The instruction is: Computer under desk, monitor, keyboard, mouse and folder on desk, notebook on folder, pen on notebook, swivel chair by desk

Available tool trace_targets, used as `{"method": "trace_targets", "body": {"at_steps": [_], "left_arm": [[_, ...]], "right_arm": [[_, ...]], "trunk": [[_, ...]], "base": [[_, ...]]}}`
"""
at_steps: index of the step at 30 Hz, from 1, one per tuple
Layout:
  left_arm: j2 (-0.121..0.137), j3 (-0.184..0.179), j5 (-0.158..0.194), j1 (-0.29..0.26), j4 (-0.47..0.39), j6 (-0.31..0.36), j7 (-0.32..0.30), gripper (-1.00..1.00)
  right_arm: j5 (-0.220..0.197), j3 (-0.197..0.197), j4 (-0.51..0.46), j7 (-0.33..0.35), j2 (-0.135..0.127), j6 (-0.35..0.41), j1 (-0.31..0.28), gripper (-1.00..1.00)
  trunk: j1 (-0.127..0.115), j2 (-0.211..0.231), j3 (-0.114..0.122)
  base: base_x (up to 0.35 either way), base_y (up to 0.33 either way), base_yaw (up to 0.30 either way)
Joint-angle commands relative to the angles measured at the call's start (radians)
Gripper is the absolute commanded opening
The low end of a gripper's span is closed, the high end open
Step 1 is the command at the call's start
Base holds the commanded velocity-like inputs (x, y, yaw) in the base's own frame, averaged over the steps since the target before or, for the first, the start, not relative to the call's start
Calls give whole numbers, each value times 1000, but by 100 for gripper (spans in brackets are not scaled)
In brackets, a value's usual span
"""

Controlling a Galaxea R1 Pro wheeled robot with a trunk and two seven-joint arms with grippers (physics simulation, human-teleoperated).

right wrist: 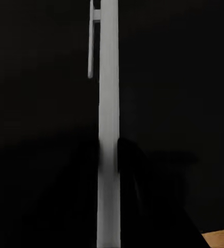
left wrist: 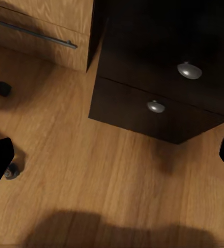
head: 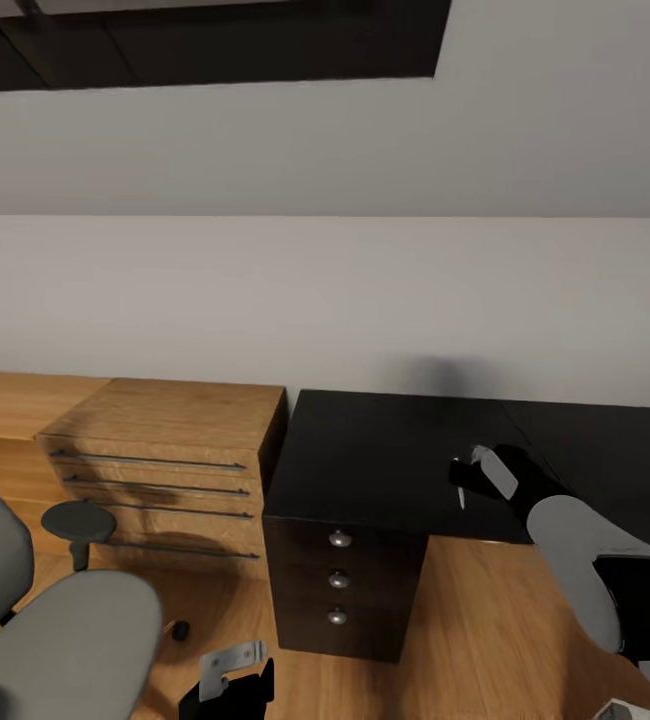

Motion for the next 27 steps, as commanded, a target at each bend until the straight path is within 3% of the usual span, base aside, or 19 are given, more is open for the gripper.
{"method": "trace_targets", "body": {"at_steps": [1, 19, 27], "left_arm": [[0, -1, 8, 0, -2, 2, 7, 100], [1, -1, 9, 0, 1, 3, 7, 100], [1, -1, 9, 0, 1, 3, 6, 100]], "right_arm": [[-13, 2, -2, -7, -3, 4, 0, -100], [-13, 0, -3, -74, -29, -38, 0, -100], [-14, 0, 2, -213, -26, -139, 0, -100]], "trunk": [[0, -1, -1], [0, -1, -1], [0, -1, -1]], "base": [[-24, 0, -208], [-2, 0, -257], [0, 0, -265]]}}
